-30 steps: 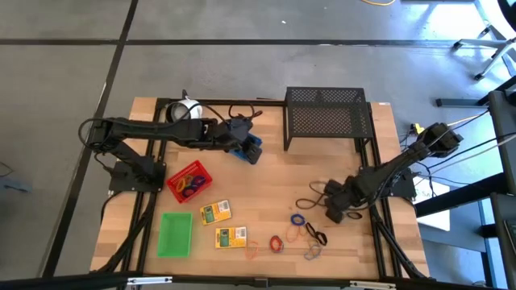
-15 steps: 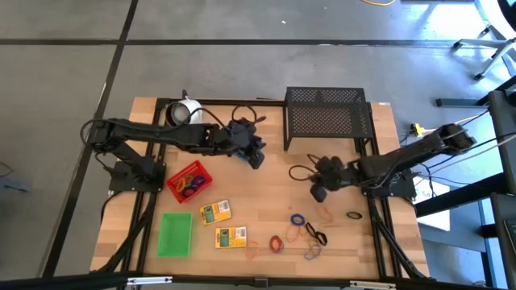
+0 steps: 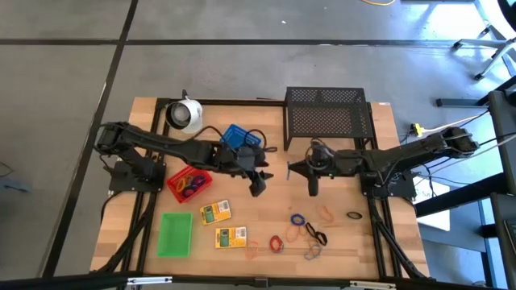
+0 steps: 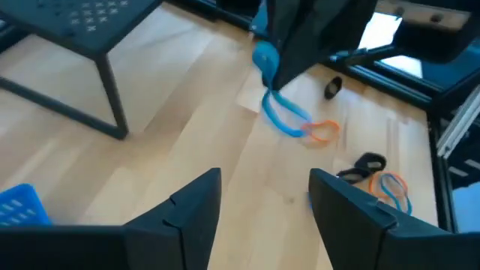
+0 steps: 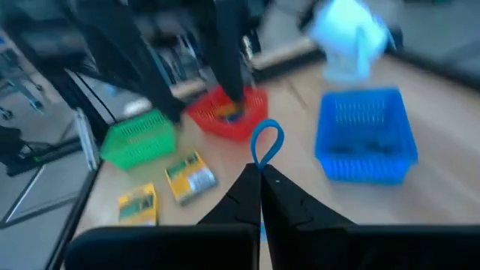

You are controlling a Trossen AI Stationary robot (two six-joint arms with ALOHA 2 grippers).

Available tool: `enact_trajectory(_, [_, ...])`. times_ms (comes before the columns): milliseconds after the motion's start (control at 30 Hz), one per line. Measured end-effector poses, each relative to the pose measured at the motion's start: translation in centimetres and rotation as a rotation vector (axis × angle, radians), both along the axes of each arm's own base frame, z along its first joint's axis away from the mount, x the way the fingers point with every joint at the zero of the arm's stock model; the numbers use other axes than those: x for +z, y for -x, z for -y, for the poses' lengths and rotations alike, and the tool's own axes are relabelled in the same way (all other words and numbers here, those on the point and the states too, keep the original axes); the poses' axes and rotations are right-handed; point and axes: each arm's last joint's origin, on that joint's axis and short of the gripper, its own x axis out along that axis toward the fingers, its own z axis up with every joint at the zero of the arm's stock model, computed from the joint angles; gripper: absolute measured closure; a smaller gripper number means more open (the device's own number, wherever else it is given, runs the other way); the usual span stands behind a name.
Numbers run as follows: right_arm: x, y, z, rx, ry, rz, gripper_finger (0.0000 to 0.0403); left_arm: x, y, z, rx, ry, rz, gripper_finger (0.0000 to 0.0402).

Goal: Pick & Place Office Desk Supplies
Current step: Put the blue rubber band into the blue bin

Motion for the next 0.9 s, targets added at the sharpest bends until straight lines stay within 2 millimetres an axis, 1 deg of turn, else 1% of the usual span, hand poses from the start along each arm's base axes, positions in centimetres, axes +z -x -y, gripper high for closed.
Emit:
enact_trajectory(67, [0.5,-0.1,0.0,0.018,0.040,0.046,0.0401,-0.1,-0.9,0.4,0.006,-0.004,0.052,0.0205])
enact_trajectory(133, [0.9,-0.2,0.0,0.046,0.068,0.089,0.0401,-0.6,-1.2,0.9,0.012,-0.015,0.060,0.0206])
enact_trajectory(333, [1.4,-0.3,-0.2,0.098,0.122,0.139,0.0401,-0.7,-3.0,1.2,0.018,0.004,0.198,0.0207])
enact_trajectory(433, [1.4,-0.3,-0.2,0.117,0.128,0.140,0.0401,-0.3,-3.2,1.3,0.009,-0.006,0.252,0.0207])
enact_trajectory(600, [1.6,-0.3,-0.3,0.145,0.195,0.155,0.0401,0.1,-3.6,1.3,-0.002,-0.021,0.309,0.0207])
enact_trajectory(900, [2.4,-0.3,-0.3,0.149,0.228,0.236,0.0401,-0.3,-3.6,1.4,0.009,-0.006,0.291,0.0208])
